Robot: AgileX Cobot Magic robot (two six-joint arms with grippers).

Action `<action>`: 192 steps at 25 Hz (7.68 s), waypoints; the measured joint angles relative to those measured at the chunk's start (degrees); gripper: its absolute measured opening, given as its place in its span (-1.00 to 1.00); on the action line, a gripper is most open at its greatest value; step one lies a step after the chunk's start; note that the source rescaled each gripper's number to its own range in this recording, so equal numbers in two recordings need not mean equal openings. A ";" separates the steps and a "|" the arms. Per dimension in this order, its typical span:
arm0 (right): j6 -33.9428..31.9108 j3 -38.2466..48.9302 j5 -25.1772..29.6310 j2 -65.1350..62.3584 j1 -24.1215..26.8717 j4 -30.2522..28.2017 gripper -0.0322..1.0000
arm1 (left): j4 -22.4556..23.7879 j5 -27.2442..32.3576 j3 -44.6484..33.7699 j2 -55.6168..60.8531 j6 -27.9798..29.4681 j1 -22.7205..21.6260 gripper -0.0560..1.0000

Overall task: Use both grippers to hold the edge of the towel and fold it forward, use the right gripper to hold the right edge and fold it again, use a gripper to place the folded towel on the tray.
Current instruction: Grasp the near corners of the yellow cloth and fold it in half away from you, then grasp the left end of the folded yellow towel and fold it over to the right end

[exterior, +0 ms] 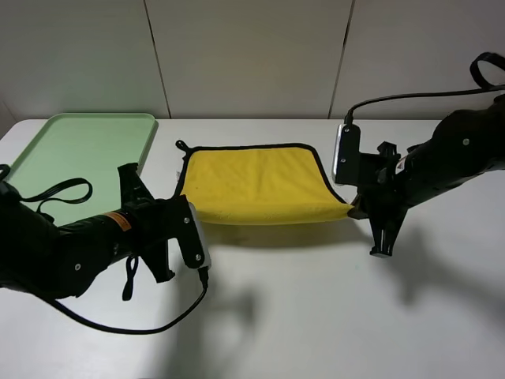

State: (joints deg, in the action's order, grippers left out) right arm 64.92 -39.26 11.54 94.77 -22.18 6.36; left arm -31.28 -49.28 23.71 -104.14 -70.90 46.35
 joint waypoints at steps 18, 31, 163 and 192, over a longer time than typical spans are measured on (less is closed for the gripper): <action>-4.46 0.02 9.88 -16.32 0.00 5.61 -0.94 | -27.78 5.03 0.54 21.55 -5.85 8.13 -0.89; -4.64 0.02 14.54 -19.61 0.00 10.27 -0.94 | -46.78 14.85 6.89 29.20 -10.12 8.32 -0.89; -41.51 -4.31 34.48 -29.57 0.00 13.82 1.00 | -67.37 10.64 15.53 11.23 -27.12 -6.96 1.00; -60.84 11.09 46.87 -87.83 0.00 2.72 1.00 | -67.37 12.21 15.53 11.23 -27.03 -6.96 1.00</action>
State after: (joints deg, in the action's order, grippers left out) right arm 4.08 -28.17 58.41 6.94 -22.18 9.08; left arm -98.65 -37.07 39.23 -92.91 -97.93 39.40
